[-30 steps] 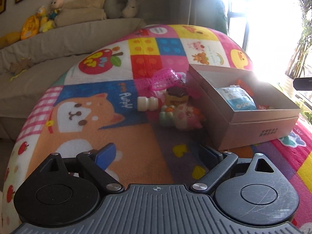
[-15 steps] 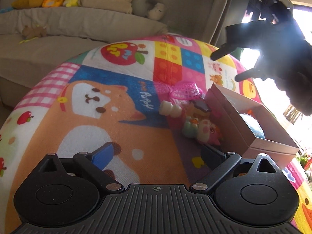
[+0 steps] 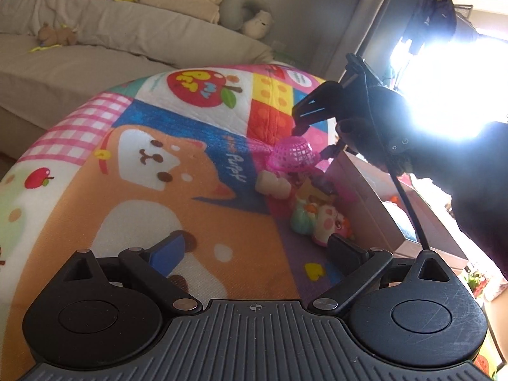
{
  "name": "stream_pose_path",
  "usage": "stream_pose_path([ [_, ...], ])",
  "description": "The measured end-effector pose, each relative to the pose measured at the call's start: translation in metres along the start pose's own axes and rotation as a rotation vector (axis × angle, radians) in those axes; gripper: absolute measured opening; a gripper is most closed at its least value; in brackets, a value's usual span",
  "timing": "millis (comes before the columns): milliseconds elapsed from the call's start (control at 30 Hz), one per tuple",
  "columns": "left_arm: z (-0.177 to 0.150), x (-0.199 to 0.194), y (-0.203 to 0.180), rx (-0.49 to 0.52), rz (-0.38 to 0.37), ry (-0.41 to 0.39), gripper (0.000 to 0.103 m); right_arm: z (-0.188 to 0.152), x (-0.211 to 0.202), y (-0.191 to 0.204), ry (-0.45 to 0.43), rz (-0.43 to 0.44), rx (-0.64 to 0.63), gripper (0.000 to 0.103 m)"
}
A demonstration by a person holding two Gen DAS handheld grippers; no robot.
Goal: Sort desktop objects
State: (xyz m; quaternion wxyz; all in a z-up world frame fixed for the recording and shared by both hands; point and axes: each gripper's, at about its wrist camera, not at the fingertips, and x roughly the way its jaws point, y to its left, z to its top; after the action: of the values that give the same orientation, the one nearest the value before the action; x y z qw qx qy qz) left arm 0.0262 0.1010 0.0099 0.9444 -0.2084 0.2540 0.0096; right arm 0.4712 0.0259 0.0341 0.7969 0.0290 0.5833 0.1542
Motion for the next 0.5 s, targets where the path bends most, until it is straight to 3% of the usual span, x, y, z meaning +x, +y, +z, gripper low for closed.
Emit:
stream_pose_path([
  [233,-0.002,-0.002,-0.009,0.059,0.015,-0.013,0.100,-0.060,-0.007,0.059,0.048,0.092,-0.222,0.053],
  [367,-0.007,-0.005,-0.021,0.140,0.006,-0.022,0.101,-0.099,-0.025,0.073,0.118,0.174,-0.332,0.051],
  [433,-0.010,-0.006,-0.025,0.173,0.001,-0.023,0.102,-0.116,-0.049,0.072,0.084,0.183,-0.368,0.051],
  [500,-0.011,-0.007,-0.028,0.191,0.005,-0.027,0.102,-0.130,-0.086,0.062,-0.006,0.216,-0.399,0.051],
])
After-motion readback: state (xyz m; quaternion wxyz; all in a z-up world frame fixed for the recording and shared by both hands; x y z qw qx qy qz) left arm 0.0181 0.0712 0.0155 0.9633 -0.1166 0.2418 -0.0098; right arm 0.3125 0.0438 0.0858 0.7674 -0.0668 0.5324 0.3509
